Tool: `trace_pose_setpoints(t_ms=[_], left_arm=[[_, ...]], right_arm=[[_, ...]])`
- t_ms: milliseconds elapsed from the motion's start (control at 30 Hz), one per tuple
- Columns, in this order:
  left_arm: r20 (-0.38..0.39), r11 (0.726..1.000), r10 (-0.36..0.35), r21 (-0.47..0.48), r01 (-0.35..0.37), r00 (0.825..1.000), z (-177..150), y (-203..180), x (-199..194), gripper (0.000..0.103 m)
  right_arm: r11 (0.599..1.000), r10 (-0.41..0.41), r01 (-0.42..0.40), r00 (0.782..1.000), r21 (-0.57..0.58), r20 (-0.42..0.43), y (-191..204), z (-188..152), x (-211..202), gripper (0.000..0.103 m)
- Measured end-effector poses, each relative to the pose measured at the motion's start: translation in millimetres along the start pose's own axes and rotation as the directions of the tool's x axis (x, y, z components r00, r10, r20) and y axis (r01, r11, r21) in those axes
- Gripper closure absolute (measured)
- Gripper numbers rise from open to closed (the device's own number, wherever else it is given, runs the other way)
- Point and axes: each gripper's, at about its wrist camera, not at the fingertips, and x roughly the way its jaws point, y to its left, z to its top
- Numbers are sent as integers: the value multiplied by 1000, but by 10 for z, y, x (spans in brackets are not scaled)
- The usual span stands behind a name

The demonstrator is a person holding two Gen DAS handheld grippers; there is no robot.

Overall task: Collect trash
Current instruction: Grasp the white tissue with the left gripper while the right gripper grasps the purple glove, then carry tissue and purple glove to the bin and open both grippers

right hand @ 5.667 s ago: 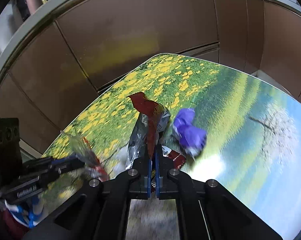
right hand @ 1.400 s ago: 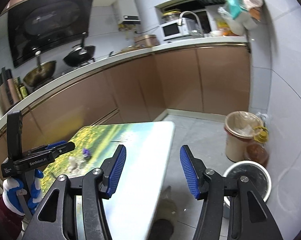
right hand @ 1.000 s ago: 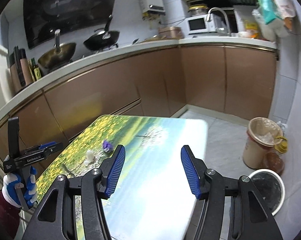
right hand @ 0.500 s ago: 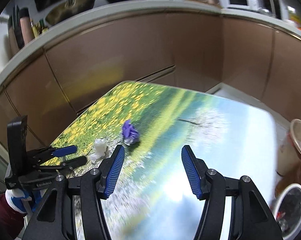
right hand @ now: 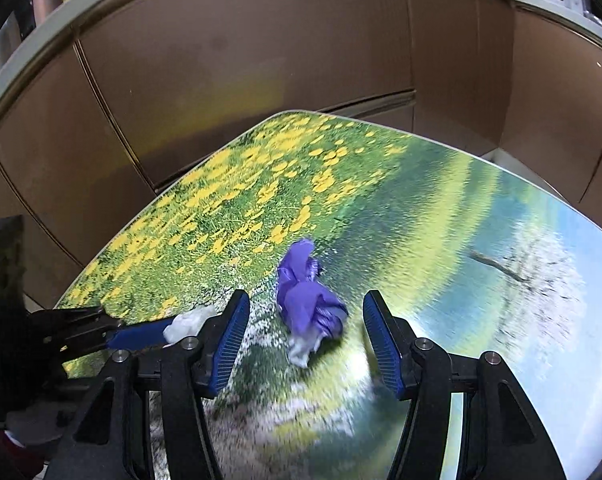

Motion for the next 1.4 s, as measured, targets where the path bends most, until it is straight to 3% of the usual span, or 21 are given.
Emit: trace_pose_setpoints(t_ms=[67, 100, 400, 933, 1167, 1400], left_arm=[[6, 1000, 13, 6, -13, 1000, 0, -26, -7, 90], [12, 1000, 26, 0, -26, 1000, -3, -32, -15, 91], [65, 993, 72, -94, -66, 995, -69, -34, -412, 92], [177, 986, 134, -121, -114, 975, -430, -367, -1575, 92], [239, 987, 150, -88, -132, 959, -463, -666, -1935, 92], [284, 991, 137, -42, -131, 949, -369, -1076, -2130, 92]], right_arm=[[1000, 3, -3, 1000, -3, -4, 13, -4, 43, 64], [1000, 4, -4, 1000, -5, -5, 9, -12, 46, 66], [999, 33, -33, 999, 14, 20, 76, -105, -173, 68], [997, 61, -67, 987, 38, 149, 356, -742, -1356, 69], [998, 34, -44, 968, 35, 248, 397, -958, -2031, 69], [998, -20, 0, 936, 57, 351, 244, -1130, -2706, 69]])
